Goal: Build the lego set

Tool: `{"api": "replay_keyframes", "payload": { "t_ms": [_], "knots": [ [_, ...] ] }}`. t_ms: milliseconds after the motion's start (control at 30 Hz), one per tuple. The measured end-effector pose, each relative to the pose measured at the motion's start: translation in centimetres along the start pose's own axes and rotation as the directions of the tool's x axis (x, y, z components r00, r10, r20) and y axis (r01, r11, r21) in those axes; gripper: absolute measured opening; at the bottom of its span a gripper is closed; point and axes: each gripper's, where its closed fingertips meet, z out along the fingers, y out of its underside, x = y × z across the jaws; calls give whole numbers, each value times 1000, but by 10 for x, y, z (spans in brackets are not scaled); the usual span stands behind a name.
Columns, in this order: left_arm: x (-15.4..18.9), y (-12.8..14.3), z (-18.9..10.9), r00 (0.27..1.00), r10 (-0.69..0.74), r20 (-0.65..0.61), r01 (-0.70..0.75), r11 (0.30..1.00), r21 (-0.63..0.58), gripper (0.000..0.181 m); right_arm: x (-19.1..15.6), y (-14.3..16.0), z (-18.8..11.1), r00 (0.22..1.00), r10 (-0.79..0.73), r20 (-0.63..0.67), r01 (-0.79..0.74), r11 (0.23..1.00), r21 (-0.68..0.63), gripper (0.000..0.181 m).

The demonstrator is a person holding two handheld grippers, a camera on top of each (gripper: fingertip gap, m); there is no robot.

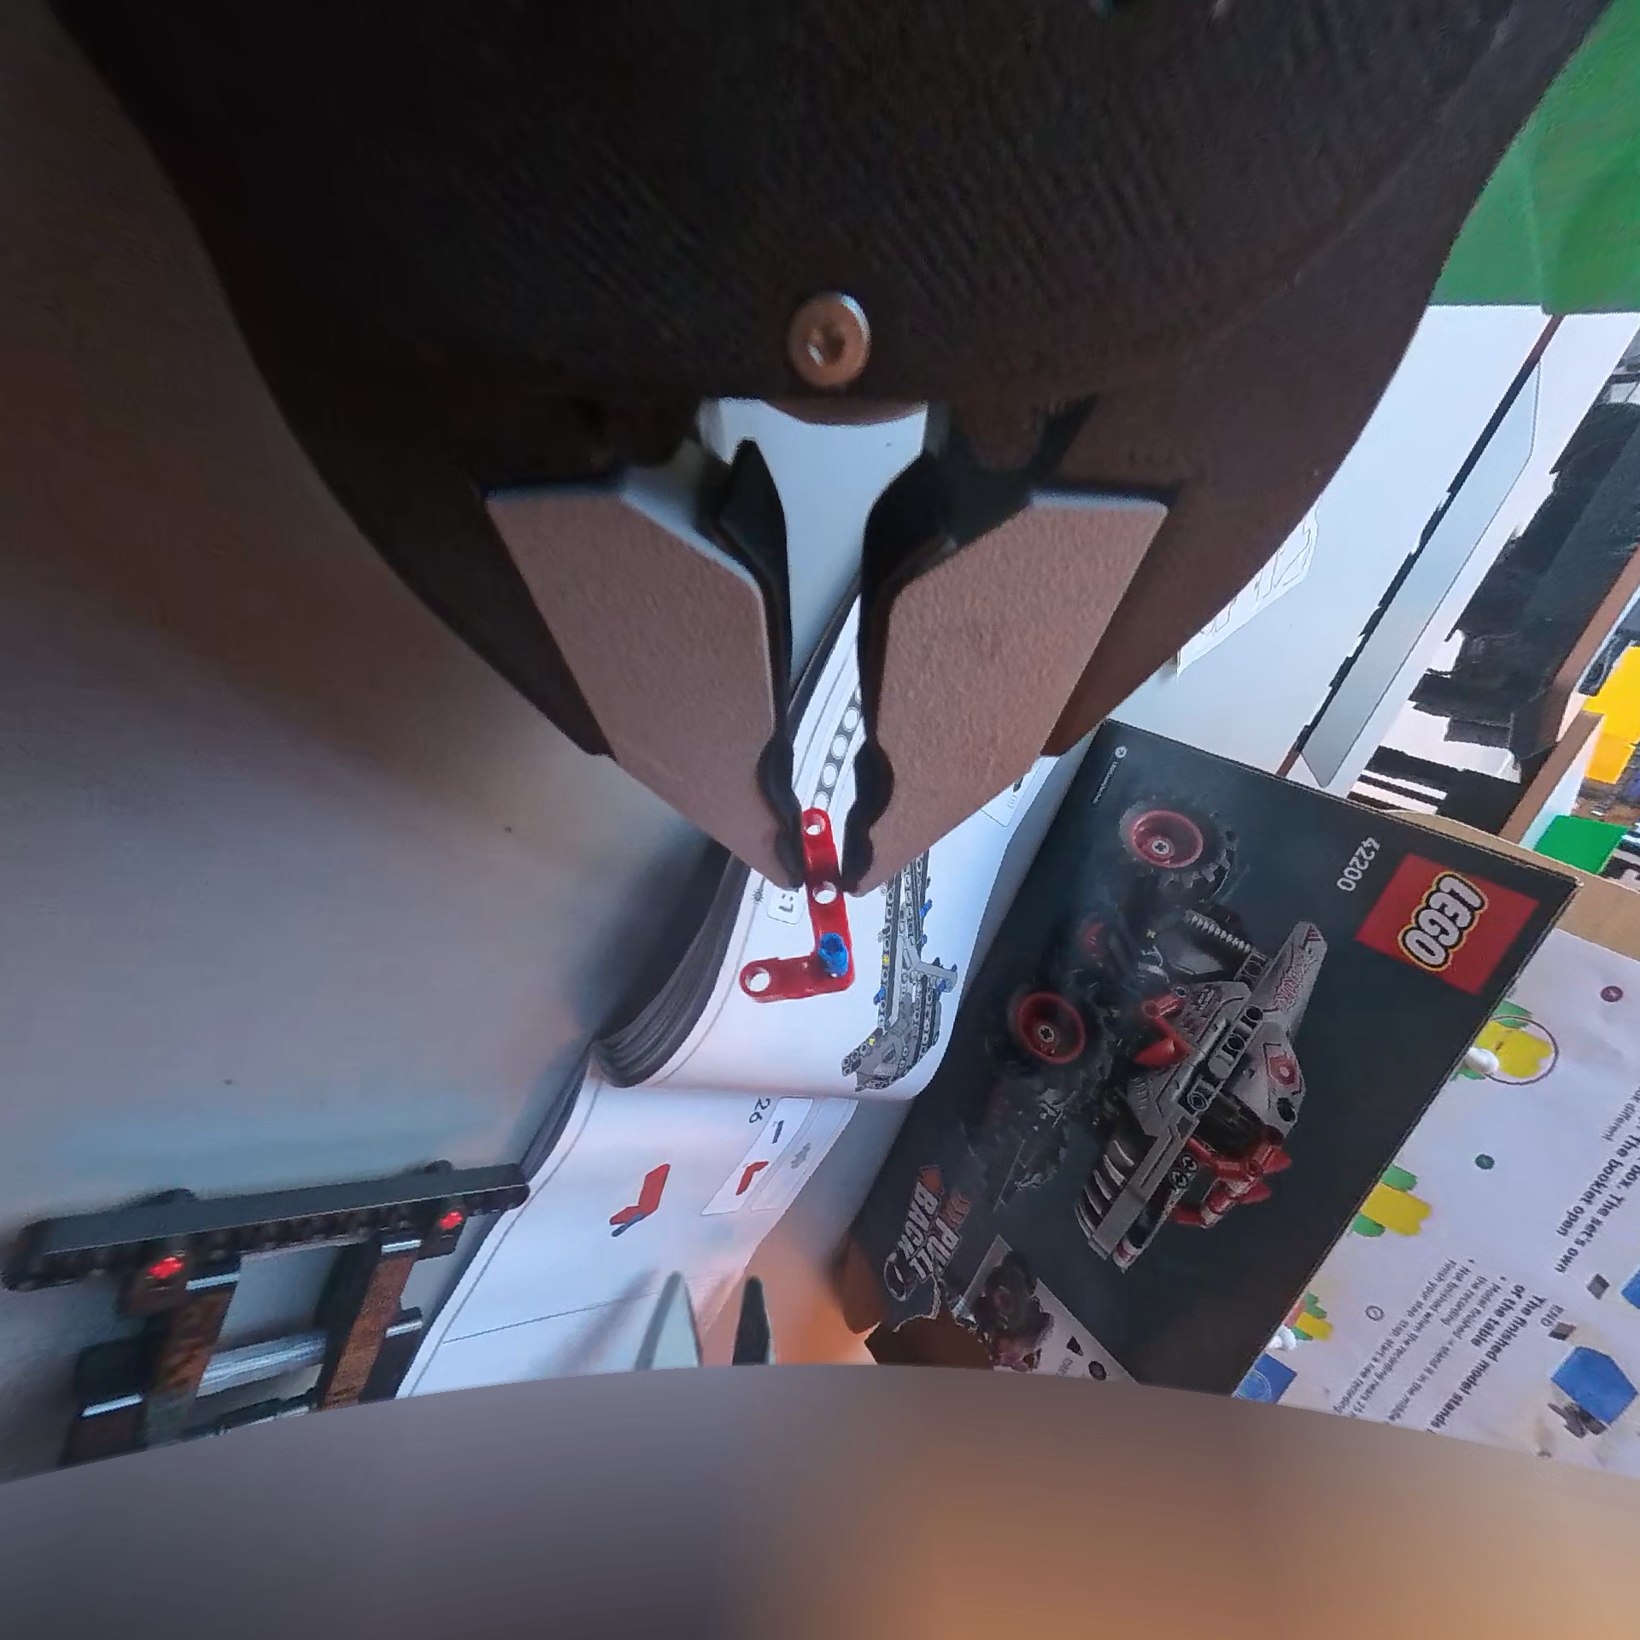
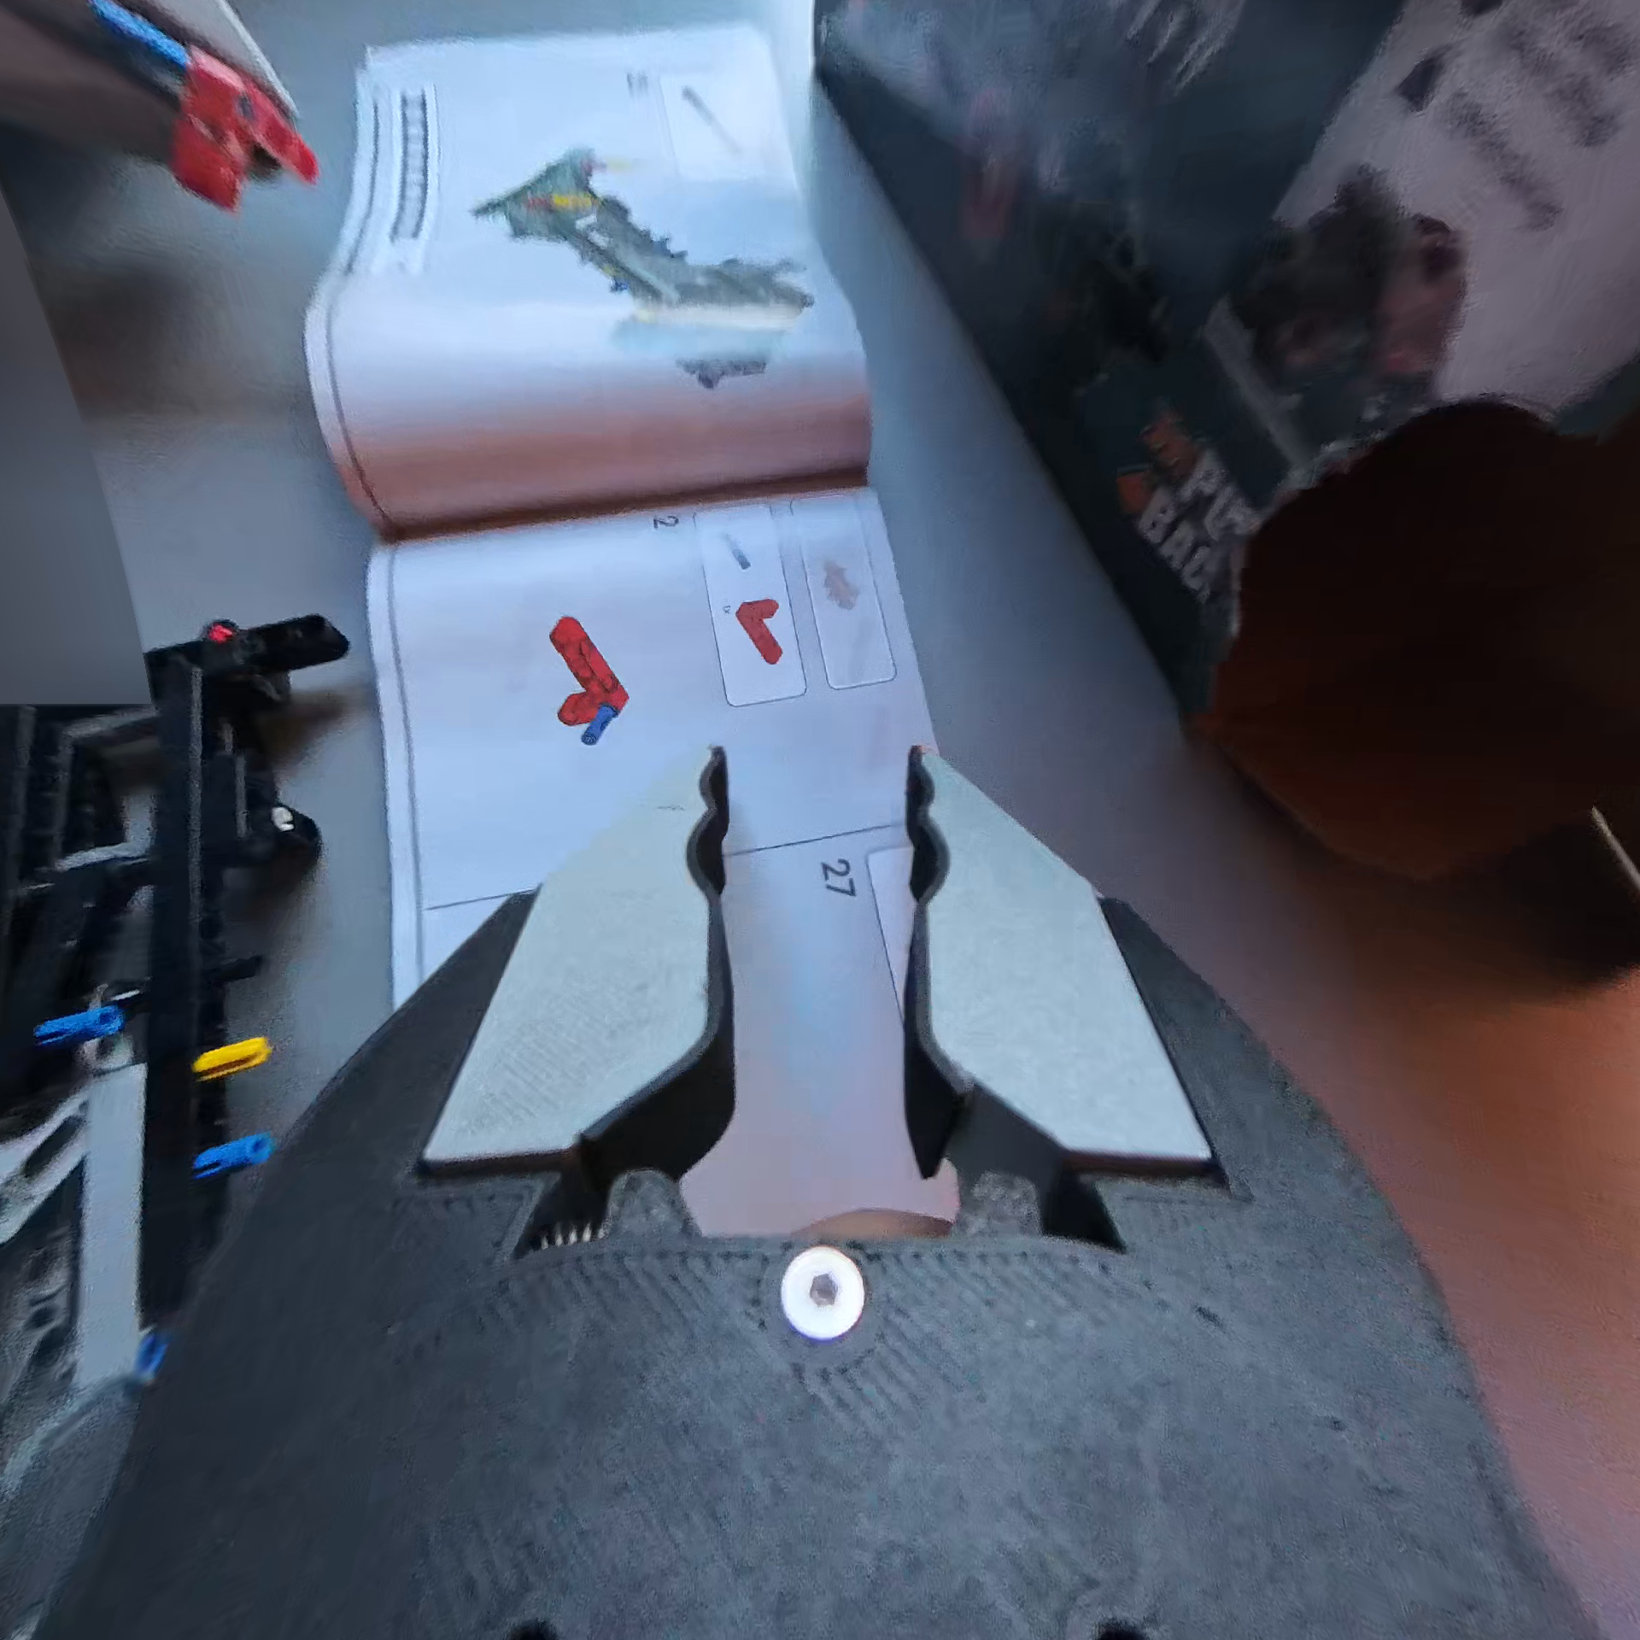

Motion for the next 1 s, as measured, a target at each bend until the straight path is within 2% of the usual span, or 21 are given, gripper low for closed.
{"api": "replay_keyframes", "payload": {
  "t_ms": [100, 367, 533, 700, 833, 900, 1000],
  "knots": [
    [-1, 1, 1, 1000, -7, -2, 7, 1000, -4, 5, -7, -6, 12, 997, -71, 14, 72, 997, -18, 31],
    [-1, 1, 1, 1000, -6, -1, 6, 1000, -9, 4, -21, -15, 30, 982, -109, 155, 120, 991, -60, 21],
    [-1, 1, 1, 1000, -8, -2, 8, 1000, -9, 5, -19, -13, 28, 983, -106, 153, 112, 993, -34, 0],
    [-1, 1, 1, 1000, -3, -2, 3, 1000, -7, 5, -23, -13, 27, 978, -114, 174, 120, 992, -27, 2],
    [-1, 2, 1, 1000, -8, -2, 8, 1000, -9, 5, -8, -15, 28, 988, -138, 69, 140, 990, -23, 18],
    [-1, 2, 1, 1000, -5, -3, 5, 1000, -12, 5, -11, -14, 28, 987, -120, 103, 123, 992, -23, 25],
    [0, 3, 2, 1000, 0, -4, 0, 1000, -15, 5, -13, -14, 28, 987, -114, 114, 117, 993, -24, 23]
  ]
}}
